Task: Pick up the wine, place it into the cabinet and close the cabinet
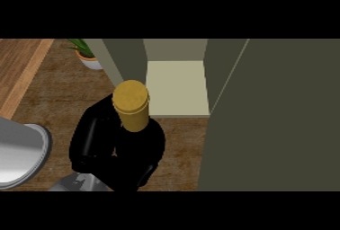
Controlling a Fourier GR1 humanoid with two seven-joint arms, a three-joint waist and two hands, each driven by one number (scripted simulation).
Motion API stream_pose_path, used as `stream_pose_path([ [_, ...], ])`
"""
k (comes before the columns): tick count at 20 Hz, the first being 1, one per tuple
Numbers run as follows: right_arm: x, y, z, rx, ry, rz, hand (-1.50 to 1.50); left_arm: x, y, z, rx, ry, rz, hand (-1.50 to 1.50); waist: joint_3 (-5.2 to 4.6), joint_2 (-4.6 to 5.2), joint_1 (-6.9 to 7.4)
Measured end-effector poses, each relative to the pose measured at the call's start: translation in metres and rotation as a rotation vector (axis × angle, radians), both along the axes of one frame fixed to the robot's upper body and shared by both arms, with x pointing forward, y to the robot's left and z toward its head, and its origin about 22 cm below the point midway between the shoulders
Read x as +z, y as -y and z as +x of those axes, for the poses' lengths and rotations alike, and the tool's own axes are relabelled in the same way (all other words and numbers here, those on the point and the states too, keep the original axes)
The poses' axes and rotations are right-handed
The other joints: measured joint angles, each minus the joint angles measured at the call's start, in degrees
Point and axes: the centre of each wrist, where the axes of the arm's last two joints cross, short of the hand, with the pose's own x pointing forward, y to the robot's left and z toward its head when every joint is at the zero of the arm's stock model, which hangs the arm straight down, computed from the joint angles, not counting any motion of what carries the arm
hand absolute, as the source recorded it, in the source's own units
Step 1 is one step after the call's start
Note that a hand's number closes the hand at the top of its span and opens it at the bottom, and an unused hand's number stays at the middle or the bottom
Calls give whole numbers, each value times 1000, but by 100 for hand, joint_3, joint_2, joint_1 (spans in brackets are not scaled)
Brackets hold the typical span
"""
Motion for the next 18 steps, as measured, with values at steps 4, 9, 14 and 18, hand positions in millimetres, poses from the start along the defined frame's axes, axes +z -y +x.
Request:
stream_pose_path([
  [4, 3, -2, 0, 8, -2, -2, -150, 14, 23, 7, 1, -8, -10, 150, 0, 2, -8],
  [9, 0, 1, -1, 0, -5, -11, -150, 29, 52, 20, 27, -5, 2, 150, 0, 4, -28],
  [14, -1, 4, -2, -3, -5, -27, -150, 35, 65, 32, 63, -9, 15, 150, 1, 5, -27],
  [18, 5, 3, 0, 2, -2, -30, -150, 32, 77, 38, 90, 5, 33, 150, -1, 6, -25],
])
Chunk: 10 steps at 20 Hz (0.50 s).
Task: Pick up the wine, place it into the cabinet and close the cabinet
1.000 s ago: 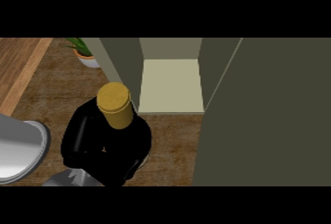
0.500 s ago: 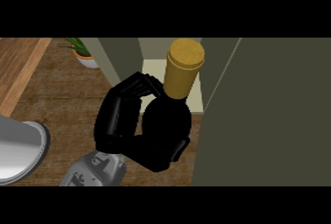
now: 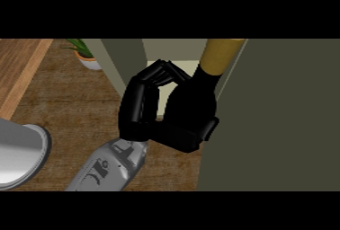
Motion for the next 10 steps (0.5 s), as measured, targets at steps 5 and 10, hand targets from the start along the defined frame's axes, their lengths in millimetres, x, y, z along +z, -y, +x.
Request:
stream_pose_path([
  [5, -3, 3, -1, -1, -1, -4, -150, -9, 4, 9, 28, 11, 16, 150, 1, 1, -6],
  [10, -3, 6, -1, -11, -3, -15, -150, -19, 9, 9, 41, -14, -14, 150, -1, 1, -8],
])
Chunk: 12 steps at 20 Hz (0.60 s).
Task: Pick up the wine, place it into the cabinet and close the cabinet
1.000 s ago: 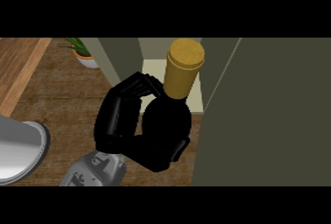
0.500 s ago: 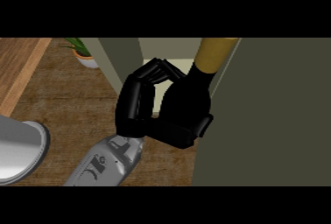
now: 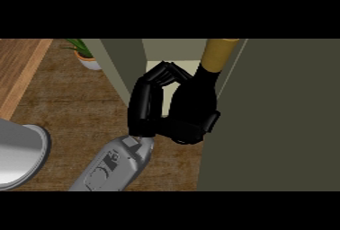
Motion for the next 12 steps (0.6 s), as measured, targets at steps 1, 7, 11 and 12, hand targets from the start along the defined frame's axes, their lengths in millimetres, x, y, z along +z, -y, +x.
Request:
stream_pose_path([
  [1, -1, -1, 0, 7, 0, 6, -150, 0, 1, 2, 7, -3, -8, 150, 1, 1, -5],
  [7, 2, -4, 1, 17, 8, 11, -150, -23, 3, 13, 39, -20, -32, 150, -1, 8, -22],
  [11, 1, -6, 2, 24, 8, 14, -150, -41, 2, 19, 53, -15, 11, 150, -1, 6, -6],
  [12, 1, -5, 2, 18, 9, 12, -150, -41, 1, 21, 59, -15, 24, 150, -1, 4, 1],
])
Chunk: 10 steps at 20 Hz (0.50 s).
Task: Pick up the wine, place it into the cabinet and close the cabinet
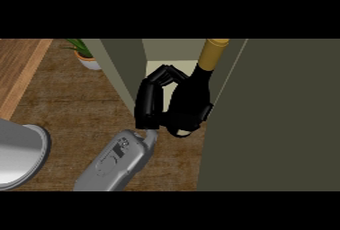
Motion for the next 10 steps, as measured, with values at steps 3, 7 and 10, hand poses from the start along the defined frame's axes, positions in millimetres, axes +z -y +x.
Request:
stream_pose_path([
  [3, 1, -1, 0, 2, 0, 10, -150, -14, 1, 0, 20, 4, 41, 150, 1, -2, -1],
  [7, 4, 4, 1, -20, 6, -7, -150, -27, -5, 9, 40, 17, 68, 150, 0, 2, -4],
  [10, 0, 3, 0, -11, 7, -2, -150, -32, -8, 15, 65, 22, 74, 150, 1, 2, -8],
])
